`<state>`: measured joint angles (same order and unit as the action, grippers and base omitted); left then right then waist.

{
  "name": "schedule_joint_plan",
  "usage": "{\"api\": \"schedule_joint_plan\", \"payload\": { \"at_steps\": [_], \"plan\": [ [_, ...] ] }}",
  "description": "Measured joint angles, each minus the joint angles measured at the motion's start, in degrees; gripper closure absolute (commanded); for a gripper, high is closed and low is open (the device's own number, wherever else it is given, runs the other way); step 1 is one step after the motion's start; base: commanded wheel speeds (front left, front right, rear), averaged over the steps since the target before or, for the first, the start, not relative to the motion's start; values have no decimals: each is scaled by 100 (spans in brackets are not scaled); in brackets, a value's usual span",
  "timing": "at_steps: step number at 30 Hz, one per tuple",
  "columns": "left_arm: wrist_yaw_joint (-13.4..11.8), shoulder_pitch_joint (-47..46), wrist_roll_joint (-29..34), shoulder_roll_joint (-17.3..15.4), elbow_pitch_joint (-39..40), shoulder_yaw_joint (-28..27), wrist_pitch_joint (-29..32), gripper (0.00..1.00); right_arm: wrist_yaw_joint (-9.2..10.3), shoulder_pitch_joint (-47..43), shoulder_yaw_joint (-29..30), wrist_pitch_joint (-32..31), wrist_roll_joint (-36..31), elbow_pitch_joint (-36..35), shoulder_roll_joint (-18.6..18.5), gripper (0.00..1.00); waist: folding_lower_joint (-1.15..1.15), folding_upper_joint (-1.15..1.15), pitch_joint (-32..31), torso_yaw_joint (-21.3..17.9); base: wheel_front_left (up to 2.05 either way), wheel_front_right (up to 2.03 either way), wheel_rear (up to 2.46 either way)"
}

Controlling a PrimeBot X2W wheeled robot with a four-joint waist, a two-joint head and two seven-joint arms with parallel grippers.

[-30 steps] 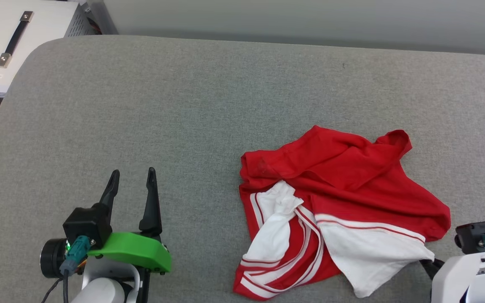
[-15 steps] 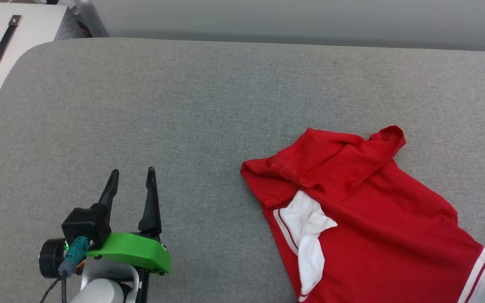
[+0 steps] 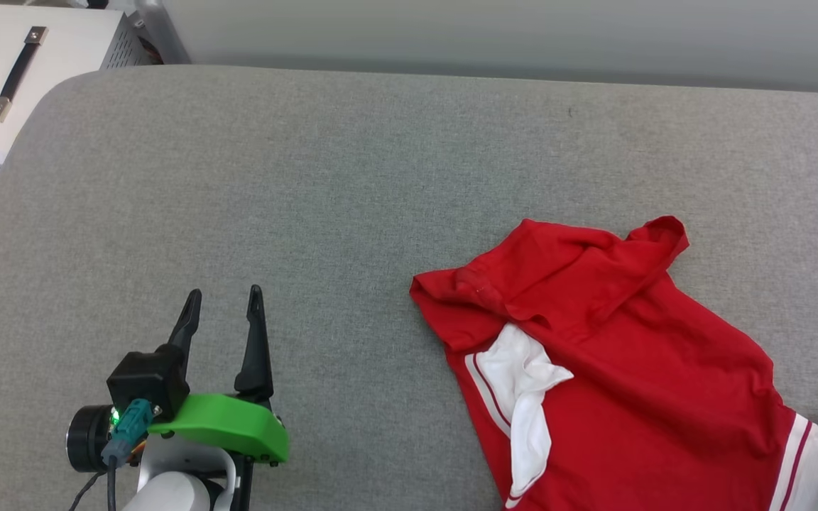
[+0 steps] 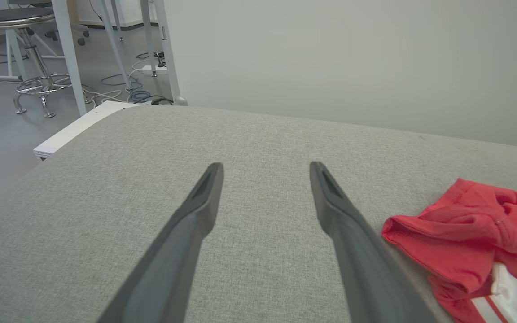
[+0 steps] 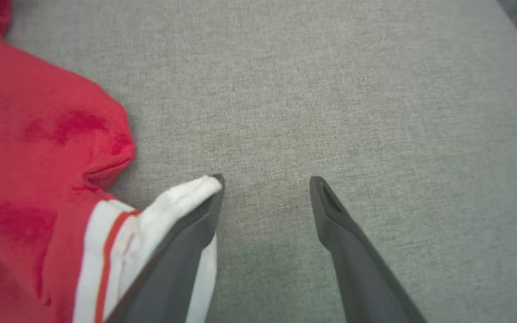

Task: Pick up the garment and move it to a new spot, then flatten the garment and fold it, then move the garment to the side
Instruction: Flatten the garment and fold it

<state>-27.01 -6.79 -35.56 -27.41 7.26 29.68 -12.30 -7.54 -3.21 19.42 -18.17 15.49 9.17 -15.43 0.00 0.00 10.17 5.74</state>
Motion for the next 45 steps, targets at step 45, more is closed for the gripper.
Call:
{"api": "schedule_joint_plan", "payload": {
  "at_steps": [45],
  "plan": [
    [2676, -2864, 274, 783, -1178, 3240, 4134, 0, 0, 25, -1389, 1892, -558, -2081, 1241, 0, 0, 0, 315, -883, 0, 0, 0]
  ]
}}
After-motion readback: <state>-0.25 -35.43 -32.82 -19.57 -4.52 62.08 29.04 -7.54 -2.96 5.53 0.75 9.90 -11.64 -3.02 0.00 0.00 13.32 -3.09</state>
